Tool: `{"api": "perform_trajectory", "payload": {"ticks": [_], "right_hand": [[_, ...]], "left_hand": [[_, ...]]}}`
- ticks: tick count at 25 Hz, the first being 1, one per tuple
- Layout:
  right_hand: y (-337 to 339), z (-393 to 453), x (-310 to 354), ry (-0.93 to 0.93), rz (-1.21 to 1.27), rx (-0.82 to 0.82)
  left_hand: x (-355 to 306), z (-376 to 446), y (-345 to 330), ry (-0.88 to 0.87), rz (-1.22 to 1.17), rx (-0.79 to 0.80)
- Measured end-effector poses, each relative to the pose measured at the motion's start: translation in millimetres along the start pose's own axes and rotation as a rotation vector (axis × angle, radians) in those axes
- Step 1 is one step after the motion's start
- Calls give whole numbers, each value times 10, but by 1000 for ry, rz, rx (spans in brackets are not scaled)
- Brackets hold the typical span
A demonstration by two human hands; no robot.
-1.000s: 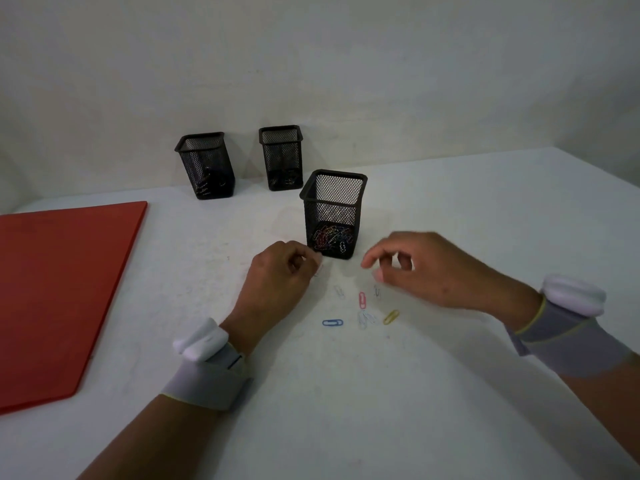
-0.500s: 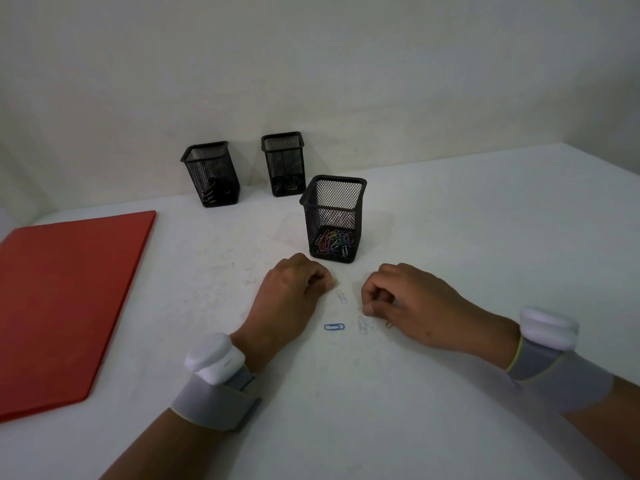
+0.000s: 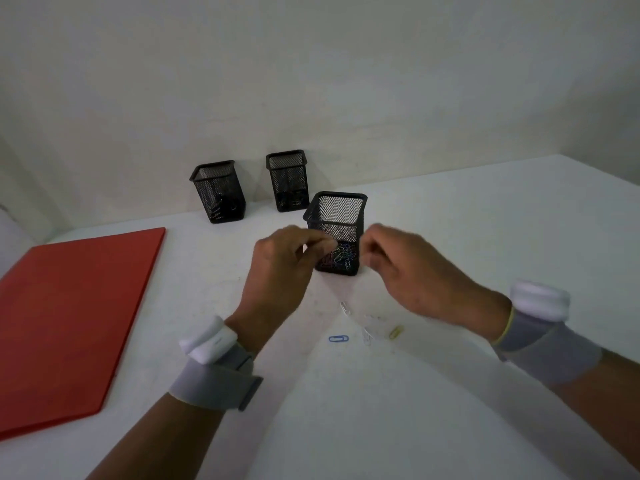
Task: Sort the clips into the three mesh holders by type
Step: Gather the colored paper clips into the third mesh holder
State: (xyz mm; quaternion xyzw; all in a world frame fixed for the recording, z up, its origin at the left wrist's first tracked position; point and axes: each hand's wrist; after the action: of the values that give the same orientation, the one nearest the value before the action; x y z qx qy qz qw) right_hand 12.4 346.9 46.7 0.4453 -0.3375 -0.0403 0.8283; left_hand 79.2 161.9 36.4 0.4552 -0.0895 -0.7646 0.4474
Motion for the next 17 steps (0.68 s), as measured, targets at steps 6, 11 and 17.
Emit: {"api": "perform_trajectory", "payload": {"ticks": [6, 11, 17], "right_hand": [[199, 704, 35, -43, 72, -253], [148, 604, -15, -5, 89, -275], [83, -53, -239, -31, 94, -74]], "left_hand": [[-48, 650, -114, -30, 9, -107], [50, 617, -120, -25, 7, -146], [142, 9, -126, -169, 84, -69]]}}
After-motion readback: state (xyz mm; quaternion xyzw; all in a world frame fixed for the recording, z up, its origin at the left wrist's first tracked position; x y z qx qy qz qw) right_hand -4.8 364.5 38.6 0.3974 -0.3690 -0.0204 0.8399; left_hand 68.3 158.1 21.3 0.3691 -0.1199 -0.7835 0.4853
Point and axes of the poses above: each hand's wrist, its own z-axis towards the middle knuckle, its own y-axis out of the back of the hand, x = y × z, and after that the axes turned 5 degrees about y, right-handed
